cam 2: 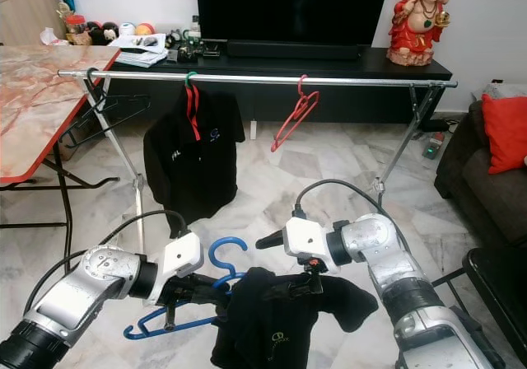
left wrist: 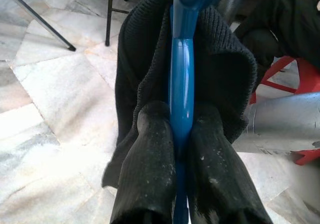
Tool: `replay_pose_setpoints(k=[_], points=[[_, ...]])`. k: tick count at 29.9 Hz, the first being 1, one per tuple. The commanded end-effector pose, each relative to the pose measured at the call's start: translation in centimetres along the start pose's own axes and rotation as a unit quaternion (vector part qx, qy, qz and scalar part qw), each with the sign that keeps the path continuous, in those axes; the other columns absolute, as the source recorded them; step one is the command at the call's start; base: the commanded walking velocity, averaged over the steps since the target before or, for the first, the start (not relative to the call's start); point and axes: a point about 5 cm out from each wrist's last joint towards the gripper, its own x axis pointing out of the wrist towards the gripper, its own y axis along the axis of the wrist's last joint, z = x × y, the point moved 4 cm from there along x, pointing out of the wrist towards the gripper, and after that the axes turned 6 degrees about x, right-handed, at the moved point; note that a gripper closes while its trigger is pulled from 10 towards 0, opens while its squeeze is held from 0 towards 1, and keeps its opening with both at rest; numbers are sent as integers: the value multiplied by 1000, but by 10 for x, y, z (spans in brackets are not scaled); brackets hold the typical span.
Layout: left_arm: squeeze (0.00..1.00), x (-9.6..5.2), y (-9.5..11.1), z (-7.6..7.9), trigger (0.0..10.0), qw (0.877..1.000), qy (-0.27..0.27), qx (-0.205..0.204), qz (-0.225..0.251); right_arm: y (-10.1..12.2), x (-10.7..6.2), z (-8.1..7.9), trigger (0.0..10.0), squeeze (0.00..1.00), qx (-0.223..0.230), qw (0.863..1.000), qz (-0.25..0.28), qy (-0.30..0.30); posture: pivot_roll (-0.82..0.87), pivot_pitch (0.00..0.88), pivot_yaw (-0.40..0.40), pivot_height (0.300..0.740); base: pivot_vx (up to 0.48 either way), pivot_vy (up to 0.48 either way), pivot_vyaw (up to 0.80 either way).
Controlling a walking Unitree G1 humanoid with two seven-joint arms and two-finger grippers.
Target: Hang hanger
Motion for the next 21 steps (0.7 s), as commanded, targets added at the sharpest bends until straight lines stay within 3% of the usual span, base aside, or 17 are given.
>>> replay_pose_setpoints(k=[1,12,21], points=[[0,-1,18,-2,10000,999,-6,35,11,3,-1,-1,10000,0,-3,1000,1,16,16,14,-60,740,0,0,0],[0,1,25,-1,10000,998,-13,54,8,-6,4,-10,10000,0,3,999,-21,48,18,16,-63,740,0,0,0],[0,1,28,-1,10000,998,-15,62,7,-4,10,-6,10000,0,6,999,-13,36,22,19,-65,740,0,0,0]])
